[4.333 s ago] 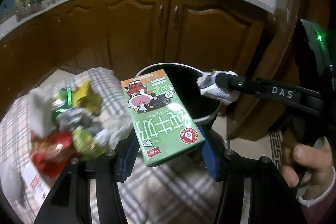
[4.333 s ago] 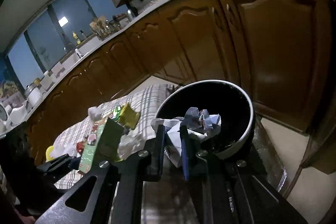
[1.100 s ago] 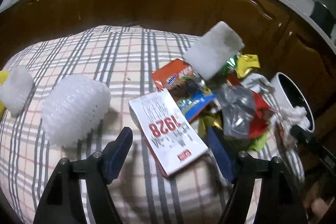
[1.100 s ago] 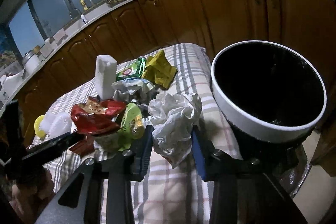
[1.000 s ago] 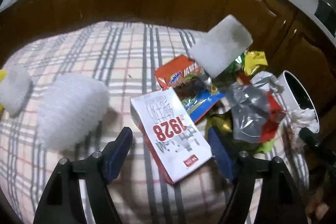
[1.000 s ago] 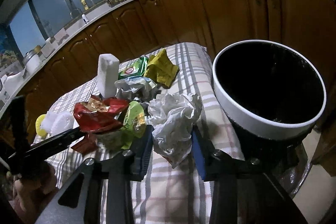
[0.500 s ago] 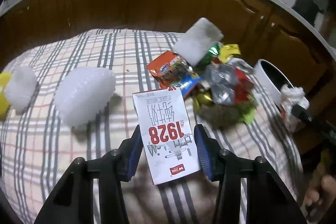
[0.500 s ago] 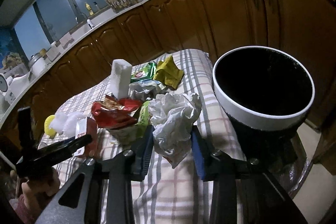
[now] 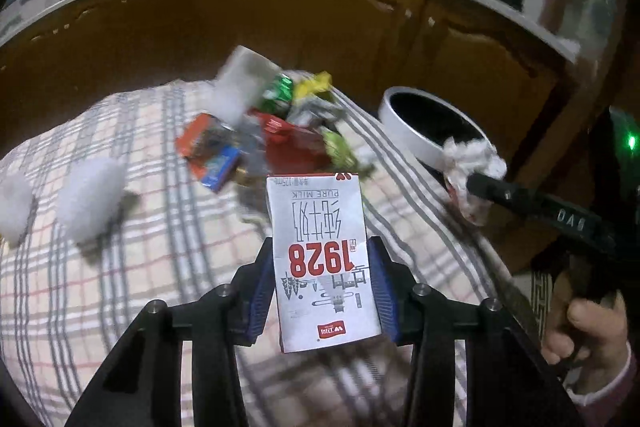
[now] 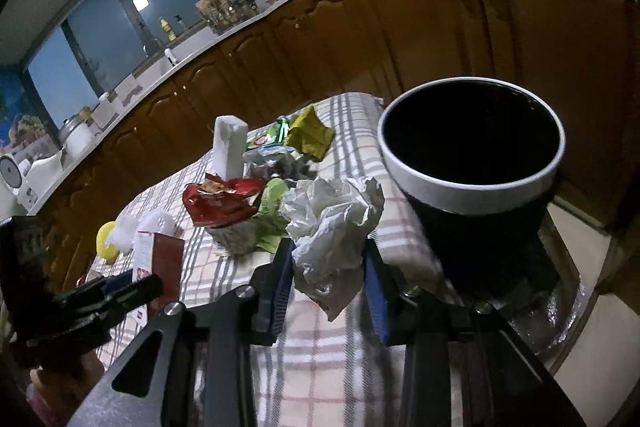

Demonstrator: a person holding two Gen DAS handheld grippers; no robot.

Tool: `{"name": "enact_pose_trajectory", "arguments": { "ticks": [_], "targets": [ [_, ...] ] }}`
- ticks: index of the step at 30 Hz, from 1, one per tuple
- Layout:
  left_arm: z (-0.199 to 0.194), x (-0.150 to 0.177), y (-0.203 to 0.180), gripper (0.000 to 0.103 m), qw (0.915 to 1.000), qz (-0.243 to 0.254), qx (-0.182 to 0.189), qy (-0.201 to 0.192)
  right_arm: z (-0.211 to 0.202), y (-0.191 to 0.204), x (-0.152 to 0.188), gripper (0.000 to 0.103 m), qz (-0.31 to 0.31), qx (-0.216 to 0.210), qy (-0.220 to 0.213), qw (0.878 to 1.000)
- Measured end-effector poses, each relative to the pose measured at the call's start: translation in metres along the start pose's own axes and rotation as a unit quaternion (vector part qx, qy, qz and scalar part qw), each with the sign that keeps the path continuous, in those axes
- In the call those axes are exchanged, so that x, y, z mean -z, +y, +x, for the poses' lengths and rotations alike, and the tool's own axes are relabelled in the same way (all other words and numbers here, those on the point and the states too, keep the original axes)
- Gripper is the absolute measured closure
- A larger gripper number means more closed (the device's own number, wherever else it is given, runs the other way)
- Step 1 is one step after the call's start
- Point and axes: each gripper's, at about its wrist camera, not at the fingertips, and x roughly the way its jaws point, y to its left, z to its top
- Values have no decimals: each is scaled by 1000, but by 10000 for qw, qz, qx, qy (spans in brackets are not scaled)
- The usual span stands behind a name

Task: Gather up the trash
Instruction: 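Grasp the white red-printed milk carton with the left tool while the right tool grasps white tissue, then carry both items over the bin and open both tools to drop them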

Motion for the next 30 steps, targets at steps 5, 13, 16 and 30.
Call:
{"name": "enact_pose_trajectory", "arguments": {
  "ticks": [5,13,16,30],
  "targets": [
    [41,4,-20,59,9975,351,-140,599,-3,-12,5,69,109,43,14,9999],
    [65,4,-26,57,9966,317,-254,719,-3,-25,9,69,260,33,58,9996],
    [59,-2,-30,57,9977,345,-152,561,-6,-31,7,69,284,63,12,9996],
    [73,-80,-78,57,9963,729,417,185,-18,-66,-39,69,326,312,-263,9986]
  ]
}}
